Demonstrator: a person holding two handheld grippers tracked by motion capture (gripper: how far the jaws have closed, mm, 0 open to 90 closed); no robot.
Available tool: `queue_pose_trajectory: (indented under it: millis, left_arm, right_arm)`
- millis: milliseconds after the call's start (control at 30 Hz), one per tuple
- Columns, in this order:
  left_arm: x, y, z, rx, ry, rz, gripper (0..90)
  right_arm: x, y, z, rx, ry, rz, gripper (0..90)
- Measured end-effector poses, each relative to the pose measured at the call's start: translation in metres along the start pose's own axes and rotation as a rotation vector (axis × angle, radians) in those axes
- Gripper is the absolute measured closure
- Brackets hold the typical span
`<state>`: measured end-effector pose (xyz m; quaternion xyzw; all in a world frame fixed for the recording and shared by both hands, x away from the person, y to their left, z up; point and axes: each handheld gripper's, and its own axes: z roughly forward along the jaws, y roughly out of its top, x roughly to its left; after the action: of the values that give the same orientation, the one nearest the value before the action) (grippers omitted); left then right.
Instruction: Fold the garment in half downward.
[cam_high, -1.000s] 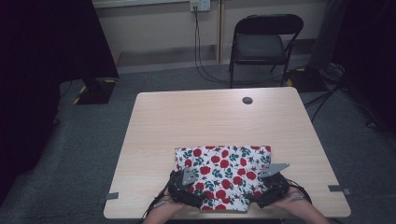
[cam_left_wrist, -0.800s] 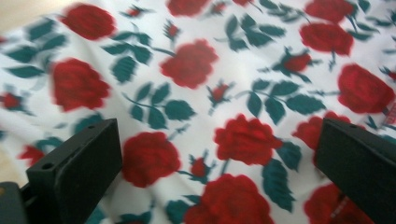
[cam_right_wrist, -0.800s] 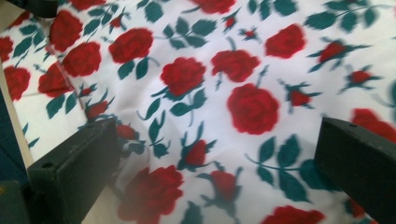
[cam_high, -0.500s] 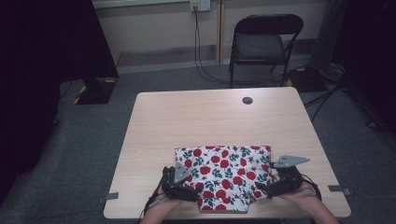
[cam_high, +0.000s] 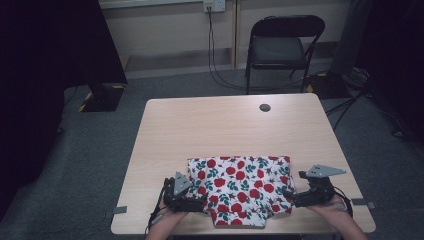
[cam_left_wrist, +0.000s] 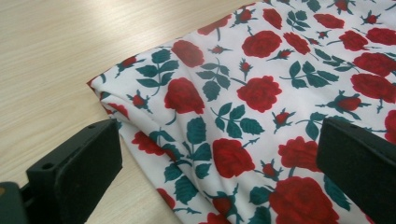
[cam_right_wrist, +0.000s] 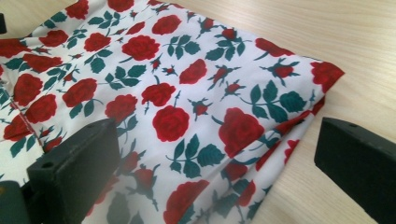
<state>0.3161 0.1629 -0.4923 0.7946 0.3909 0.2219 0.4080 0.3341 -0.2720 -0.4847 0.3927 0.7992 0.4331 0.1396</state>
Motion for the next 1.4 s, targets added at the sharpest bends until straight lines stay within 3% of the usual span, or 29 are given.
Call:
queue_pose_trajectory:
  millis: [467,800,1133,1400]
  left_arm:
    - [0.020,-0.014,-0.012,-0.015,0.073,-0.078,0.1]
    - [0.034,-0.021,-0.024,-0.042,0.125,-0.125,0.0]
    - [0.046,-0.032,-0.033,-0.046,0.159,-0.171,0.1]
    - [0.054,-0.041,-0.038,-0.061,0.175,-0.235,0.0]
  right_arm:
    - [-0.018,-0.013,-0.015,-0.046,-0.059,0.081,0.0]
    - [-0.029,-0.020,-0.027,-0.118,-0.121,0.141,0.0]
    - [-0.044,-0.034,-0.044,-0.139,-0.184,0.186,0.0]
    - [-0.053,-0.048,-0.056,-0.149,-0.233,0.221,0.0]
